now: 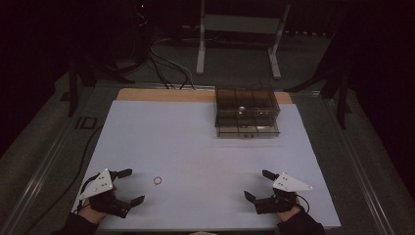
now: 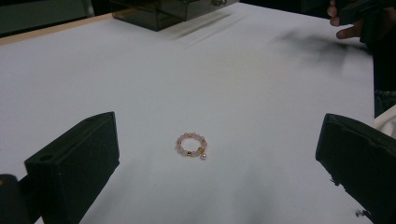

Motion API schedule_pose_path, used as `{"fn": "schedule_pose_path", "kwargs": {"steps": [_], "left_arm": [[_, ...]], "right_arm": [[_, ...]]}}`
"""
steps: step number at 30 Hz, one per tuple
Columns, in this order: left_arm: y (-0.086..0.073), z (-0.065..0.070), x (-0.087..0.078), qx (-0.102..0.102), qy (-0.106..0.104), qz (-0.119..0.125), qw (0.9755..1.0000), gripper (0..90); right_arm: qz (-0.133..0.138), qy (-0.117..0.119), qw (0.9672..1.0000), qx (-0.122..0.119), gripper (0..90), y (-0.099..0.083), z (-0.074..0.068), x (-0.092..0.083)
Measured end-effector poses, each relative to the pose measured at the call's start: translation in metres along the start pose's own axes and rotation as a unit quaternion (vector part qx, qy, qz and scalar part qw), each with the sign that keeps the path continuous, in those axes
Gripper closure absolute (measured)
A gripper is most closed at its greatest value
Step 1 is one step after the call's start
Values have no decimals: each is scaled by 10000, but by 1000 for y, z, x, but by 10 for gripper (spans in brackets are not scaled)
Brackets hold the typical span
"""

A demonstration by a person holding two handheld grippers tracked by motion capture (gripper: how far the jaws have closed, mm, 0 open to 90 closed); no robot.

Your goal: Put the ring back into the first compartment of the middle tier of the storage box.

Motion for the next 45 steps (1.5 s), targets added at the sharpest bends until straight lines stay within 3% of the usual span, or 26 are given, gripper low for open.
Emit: {"fn": "schedule_pose_path", "kwargs": {"steps": [13,23,35,45], "left_arm": [[1,-2,0,-83,-33,79,9999,10],[18,-11,-8,-303,5,317,9990,10],[32,-19,-11,-217,8,118,9997,11],[43,-25,3,-248,-26,-25,9997,11]], "right_arm": [[78,-14,9999,88,0,2,2,2],[115,-58,9999,67,0,4,1,0],[178,-82,9998,97,0,6,0,-1],[185,-33,9997,122,0,6,-1,-2]]}}
Point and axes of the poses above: each handheld gripper's, and its own axes: x roughly forward along the jaws, y roughly out of its top, z roughly to its right, the point moved 9 cm from there along x, roughly forward along the jaws, and after that the axes turned 15 degrees about x, right-handed, at the moved point
